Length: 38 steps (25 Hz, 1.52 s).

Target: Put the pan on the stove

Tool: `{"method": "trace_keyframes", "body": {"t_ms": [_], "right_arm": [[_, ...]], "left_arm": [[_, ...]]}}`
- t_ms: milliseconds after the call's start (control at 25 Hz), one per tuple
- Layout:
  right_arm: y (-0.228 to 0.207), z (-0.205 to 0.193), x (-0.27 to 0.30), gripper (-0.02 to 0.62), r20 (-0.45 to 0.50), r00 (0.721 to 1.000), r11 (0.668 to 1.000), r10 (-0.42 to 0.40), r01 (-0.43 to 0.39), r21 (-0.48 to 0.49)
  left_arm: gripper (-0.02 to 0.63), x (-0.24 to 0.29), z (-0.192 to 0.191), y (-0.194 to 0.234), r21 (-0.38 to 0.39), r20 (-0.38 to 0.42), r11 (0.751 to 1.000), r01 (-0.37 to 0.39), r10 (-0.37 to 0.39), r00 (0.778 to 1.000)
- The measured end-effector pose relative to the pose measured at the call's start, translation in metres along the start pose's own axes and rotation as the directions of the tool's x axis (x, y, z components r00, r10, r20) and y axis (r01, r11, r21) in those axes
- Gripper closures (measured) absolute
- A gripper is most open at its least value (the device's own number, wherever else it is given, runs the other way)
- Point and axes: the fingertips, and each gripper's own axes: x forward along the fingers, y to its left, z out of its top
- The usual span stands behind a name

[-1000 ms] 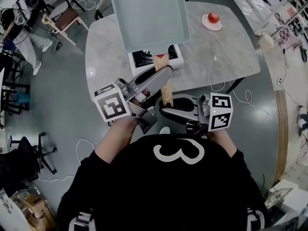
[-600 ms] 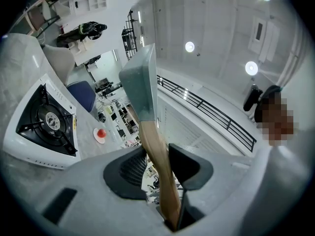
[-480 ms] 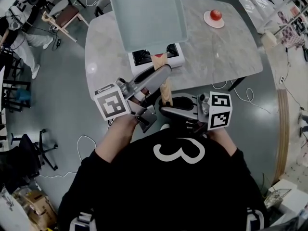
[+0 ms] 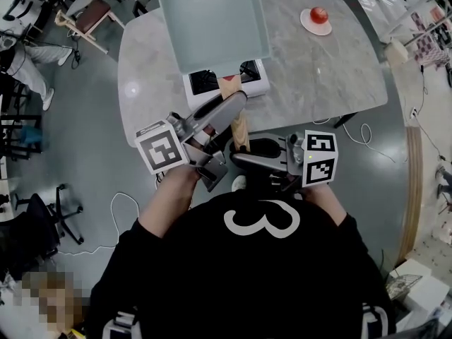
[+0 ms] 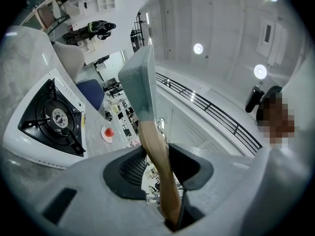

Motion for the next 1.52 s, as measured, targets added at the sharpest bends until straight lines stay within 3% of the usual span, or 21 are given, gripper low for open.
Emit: {"method": "trace_keyframes", "body": {"t_ms": [1520], "right_arm": [[-0.057, -0.015, -0.013, 0.509, 0.009, 1.000, 0.983, -0.026, 0.024, 0.180]], "left_arm": [[0.454, 0.012, -0.021, 0.075, -0.204, 0.003, 0.977, -0.060, 0.062, 0.998]]}}
